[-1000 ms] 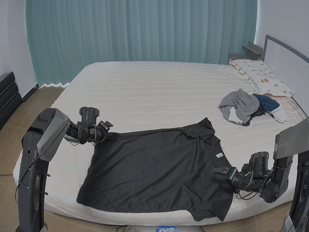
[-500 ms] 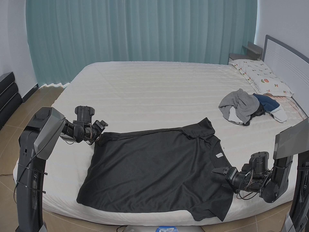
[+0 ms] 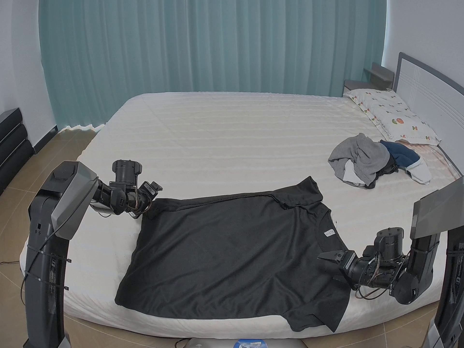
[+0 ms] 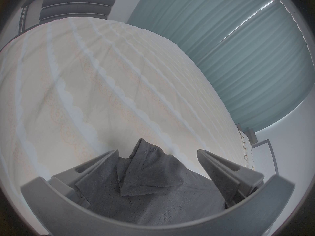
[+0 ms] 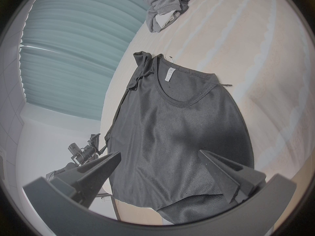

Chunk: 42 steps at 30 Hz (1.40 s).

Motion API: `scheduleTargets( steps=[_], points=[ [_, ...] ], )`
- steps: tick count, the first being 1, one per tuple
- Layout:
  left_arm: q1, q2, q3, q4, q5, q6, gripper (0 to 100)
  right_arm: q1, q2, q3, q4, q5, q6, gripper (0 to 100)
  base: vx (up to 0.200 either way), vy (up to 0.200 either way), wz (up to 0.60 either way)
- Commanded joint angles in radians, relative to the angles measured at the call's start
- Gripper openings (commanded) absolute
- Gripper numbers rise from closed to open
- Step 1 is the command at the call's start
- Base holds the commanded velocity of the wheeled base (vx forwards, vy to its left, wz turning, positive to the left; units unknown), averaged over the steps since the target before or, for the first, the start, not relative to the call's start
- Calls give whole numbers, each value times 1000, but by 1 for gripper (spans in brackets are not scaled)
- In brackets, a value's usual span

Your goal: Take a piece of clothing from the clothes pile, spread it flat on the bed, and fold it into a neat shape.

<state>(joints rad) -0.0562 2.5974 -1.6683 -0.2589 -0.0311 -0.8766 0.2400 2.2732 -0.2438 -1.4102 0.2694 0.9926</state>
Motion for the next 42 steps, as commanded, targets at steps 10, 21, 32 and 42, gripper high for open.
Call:
scheduleTargets(
  steps=[10, 21, 32, 42],
  points=[
    [2, -11, 1, -16, -35, -21, 100, 1, 2, 0, 0, 1, -2, 100, 0, 0, 0],
    [-4, -17, 24, -6, -92, -45, 100, 1, 2, -3, 0, 1, -2, 100, 0, 0, 0],
    [-11, -10, 12, -6, -93, -42, 0, 1, 3, -3, 0, 1, -2, 100, 0, 0, 0],
    [16, 13, -34, -14, -69, -45, 0, 1, 6, -3, 0, 1, -2, 100, 0, 0, 0]
  ],
)
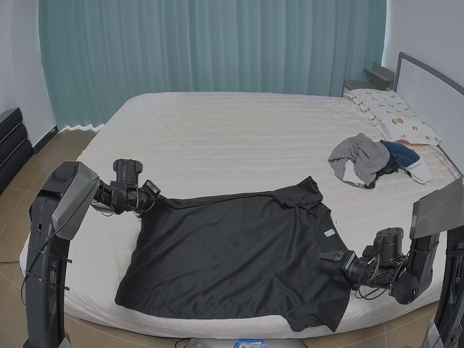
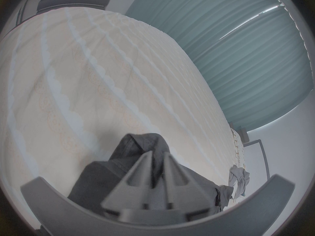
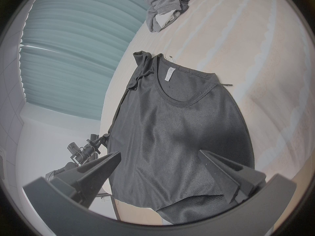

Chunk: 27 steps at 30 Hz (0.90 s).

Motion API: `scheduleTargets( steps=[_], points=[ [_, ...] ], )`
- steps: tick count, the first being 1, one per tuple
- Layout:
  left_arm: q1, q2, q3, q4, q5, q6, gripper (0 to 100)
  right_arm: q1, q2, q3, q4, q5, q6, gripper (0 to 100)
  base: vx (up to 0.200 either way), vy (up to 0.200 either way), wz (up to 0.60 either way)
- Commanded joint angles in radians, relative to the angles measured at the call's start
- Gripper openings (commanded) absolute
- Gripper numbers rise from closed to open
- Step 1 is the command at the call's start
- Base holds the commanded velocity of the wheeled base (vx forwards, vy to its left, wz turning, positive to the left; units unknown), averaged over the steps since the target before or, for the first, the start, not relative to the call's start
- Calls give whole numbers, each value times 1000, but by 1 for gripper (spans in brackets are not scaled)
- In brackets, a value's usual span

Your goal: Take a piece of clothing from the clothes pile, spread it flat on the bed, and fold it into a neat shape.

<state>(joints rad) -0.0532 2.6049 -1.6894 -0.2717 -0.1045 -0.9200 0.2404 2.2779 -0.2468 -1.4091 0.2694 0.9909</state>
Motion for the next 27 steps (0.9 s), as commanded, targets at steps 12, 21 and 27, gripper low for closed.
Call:
scheduleTargets(
  steps=[12, 21, 27],
  points=[
    [29, 80, -125, -3, 77, -3, 0, 2, 3, -2, -1, -1, -1, 100, 0, 0, 0],
    [29, 77, -141, -3, 74, -8, 0, 2, 3, -6, -1, -1, -1, 100, 0, 0, 0],
    [24, 75, -133, -3, 78, -8, 100, 2, 3, -6, -1, -1, -3, 100, 0, 0, 0]
  ],
)
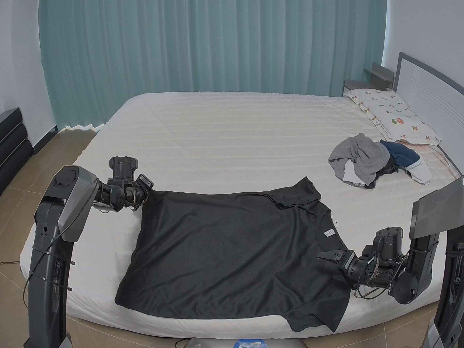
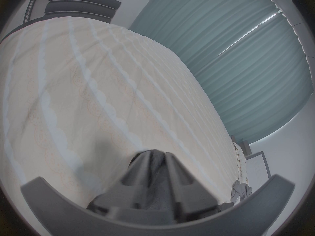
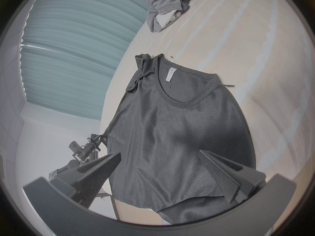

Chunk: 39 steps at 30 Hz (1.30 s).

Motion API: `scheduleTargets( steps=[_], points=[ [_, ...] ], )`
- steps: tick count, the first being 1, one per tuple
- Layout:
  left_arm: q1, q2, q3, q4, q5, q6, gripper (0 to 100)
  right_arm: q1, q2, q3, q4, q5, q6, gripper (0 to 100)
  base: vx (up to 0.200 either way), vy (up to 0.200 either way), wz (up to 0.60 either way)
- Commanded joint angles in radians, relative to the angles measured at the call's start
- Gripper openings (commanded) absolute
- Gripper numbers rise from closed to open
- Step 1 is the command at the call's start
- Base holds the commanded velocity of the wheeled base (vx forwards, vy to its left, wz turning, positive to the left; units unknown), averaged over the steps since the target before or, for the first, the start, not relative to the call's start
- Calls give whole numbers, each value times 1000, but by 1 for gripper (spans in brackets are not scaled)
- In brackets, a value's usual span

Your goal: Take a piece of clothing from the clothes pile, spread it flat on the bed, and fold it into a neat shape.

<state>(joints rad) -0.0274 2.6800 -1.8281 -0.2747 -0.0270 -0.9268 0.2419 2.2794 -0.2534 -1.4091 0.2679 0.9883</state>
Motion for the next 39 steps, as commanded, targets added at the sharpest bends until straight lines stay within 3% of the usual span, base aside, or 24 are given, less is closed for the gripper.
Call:
scheduleTargets(
  steps=[1, 17, 29, 39],
  points=[
    [-2, -2, 9, 0, 2, -1, 100, 0, 2, 0, -1, 1, 0, 100, 0, 0, 0],
    [-3, -14, 29, -60, 2, -90, 100, 0, 2, 5, -2, 2, 3, 100, 0, 0, 0],
    [-2, -20, 38, -61, 2, -101, 100, 0, 2, 2, -2, 4, 3, 100, 0, 0, 0],
    [27, -54, 49, -98, -10, -221, 100, -7, -14, -64, -4, -13, 7, 100, 0, 0, 0]
  ],
)
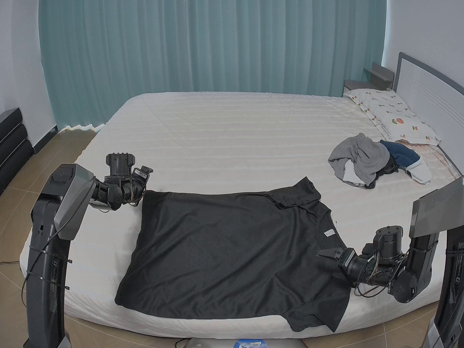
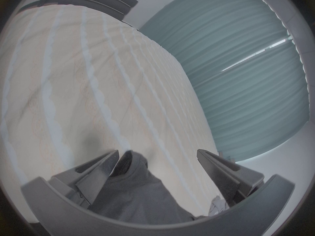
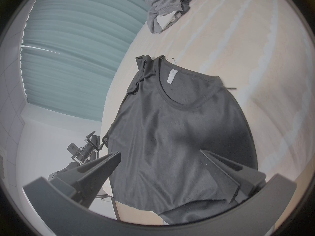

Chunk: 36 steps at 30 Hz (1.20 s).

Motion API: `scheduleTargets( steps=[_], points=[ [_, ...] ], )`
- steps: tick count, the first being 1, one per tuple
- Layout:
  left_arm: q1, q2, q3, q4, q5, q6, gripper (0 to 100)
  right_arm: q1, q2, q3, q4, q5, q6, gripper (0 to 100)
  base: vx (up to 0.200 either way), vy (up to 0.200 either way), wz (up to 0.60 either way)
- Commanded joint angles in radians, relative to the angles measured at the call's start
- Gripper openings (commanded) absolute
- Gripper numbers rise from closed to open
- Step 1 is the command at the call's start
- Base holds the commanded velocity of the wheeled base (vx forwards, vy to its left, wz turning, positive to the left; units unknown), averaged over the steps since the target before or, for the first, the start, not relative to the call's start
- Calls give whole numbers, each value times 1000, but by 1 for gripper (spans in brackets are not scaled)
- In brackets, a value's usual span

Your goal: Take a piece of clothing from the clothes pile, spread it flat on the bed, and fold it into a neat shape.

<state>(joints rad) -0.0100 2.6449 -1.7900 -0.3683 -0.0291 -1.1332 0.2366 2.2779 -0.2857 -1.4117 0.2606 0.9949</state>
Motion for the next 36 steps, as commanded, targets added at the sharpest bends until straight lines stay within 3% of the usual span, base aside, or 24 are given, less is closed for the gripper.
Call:
scheduleTargets(
  steps=[1, 8, 13, 14, 16, 24, 27, 36],
  points=[
    [12, -22, 20, -4, -15, -17, 100, 1, -14, -46, 0, -12, 1, 100, 0, 0, 0],
    [13, -42, 66, -8, -71, -16, 100, 15, 14, -187, 42, -106, -18, 100, 0, 0, 0],
    [13, -45, 72, -9, -80, -14, 100, 17, 11, -385, 250, -139, -45, 100, 0, 0, 0],
    [12, -45, 72, -8, -80, -11, 100, 21, 18, -501, 370, -184, -47, 100, 0, 0, 0],
    [10, -43, 73, -8, -80, -10, 100, 30, 32, -599, 456, -202, -48, 100, 0, 0, 0],
    [8, -39, 73, -8, -80, -7, 100, 40, 164, -912, 688, -208, -62, 100, 0, 0, 0],
    [7, -36, 72, -9, -80, -5, 100, 35, 216, -1079, 840, -212, -96, 100, 0, 0, 0],
    [4, -46, 107, -32, -78, 13, 100, 52, 390, -1377, 912, -222, -111, 100, 0, 0, 0]
  ],
)
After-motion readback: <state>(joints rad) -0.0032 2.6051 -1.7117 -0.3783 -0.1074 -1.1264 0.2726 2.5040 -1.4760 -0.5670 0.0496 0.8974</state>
